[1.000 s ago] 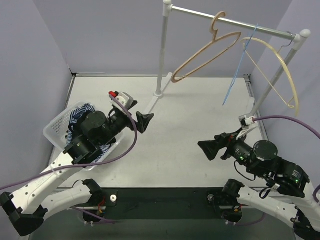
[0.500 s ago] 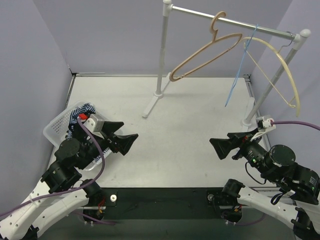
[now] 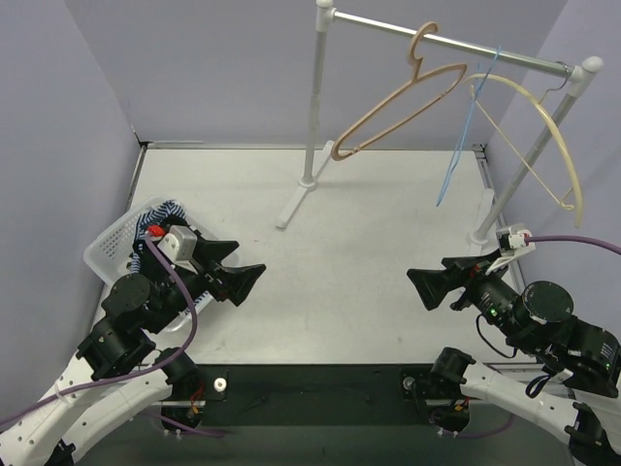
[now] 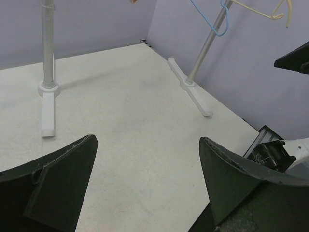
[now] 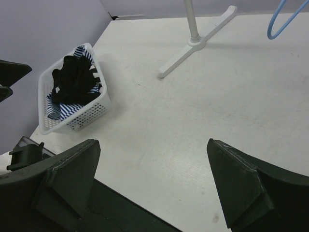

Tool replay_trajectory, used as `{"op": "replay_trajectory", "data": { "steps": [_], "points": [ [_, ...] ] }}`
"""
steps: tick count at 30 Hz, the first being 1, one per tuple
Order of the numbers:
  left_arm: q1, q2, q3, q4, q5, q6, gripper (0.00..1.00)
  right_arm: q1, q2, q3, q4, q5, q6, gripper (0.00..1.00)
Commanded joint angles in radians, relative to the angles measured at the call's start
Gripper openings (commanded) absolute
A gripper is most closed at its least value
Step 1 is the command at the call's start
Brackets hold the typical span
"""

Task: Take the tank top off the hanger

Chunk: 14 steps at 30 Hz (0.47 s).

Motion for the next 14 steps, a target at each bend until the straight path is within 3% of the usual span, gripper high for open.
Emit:
{"op": "replay_trajectory", "data": {
  "steps": [1,14],
  "points": [
    [-0.001,0.009,0.007,0.005,0.017,-0.008,0.97,0.006,0.019,0.013,0.006,0.026,-0.012,1.00],
    [-0.001,0.011,0.012,0.000,0.017,-0.007,0.97,0.008,0.027,0.008,0.000,0.022,0.011,1.00]
  ]
}}
